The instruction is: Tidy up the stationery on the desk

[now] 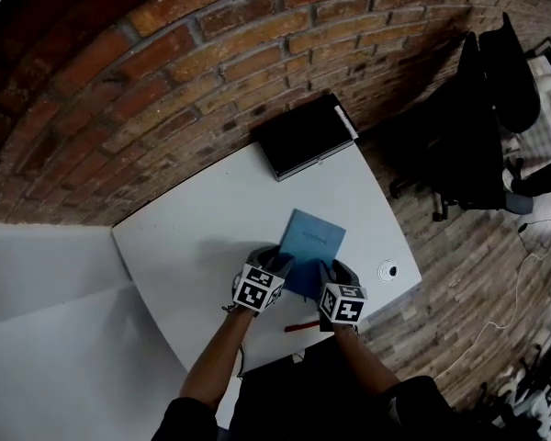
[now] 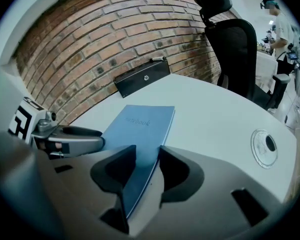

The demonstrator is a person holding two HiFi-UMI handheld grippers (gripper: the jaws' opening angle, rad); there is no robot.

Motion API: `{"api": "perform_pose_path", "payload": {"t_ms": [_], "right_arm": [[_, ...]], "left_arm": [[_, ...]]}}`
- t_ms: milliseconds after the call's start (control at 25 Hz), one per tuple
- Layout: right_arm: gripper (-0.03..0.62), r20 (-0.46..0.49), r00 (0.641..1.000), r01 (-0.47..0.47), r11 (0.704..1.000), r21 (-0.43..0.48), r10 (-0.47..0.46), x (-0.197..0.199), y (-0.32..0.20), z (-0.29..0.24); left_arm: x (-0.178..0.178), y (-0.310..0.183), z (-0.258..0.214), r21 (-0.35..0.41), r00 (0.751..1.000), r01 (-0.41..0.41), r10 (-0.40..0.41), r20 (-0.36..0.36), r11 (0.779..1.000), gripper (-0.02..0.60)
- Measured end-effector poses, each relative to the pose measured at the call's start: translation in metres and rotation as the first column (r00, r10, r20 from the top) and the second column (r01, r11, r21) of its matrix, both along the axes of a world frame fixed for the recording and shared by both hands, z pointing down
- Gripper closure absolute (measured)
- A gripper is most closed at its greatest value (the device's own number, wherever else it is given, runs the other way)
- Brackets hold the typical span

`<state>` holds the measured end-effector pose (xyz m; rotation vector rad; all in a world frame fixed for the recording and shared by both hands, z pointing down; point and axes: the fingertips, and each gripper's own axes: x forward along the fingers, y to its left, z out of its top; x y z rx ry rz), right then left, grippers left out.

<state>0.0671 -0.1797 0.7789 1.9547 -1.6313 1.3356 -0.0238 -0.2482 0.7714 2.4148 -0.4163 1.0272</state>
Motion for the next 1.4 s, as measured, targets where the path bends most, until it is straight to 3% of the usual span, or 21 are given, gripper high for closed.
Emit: {"api": "perform_pose_path", "payload": {"t_ms": [320, 720, 1400], "right_arm": [[0.442, 0.002, 0.994, 0.108, 0.994, -0.007, -0.108, -0.026, -0.009, -0.002], [0.451, 0.008, 0.967, 0.253, 0.967, -0.006, -0.253, -0.064, -0.017, -0.005], [0.457, 0.018, 0.874, 0.487, 0.874, -0.017, -0.486, -0.145, -0.015, -0.007]], "left_arm": [[-0.038, 0.008, -0.002, -0.015, 0.995, 0.099, -0.099, 0.014, 0.995, 0.402], [-0.083, 0.018, -0.004, -0.018, 0.97, 0.242, -0.241, 0.03, 0.97, 0.402], [-0.17, 0.053, -0.004, -0.035, 0.882, 0.471, -0.469, 0.048, 0.881, 0.402]]}}
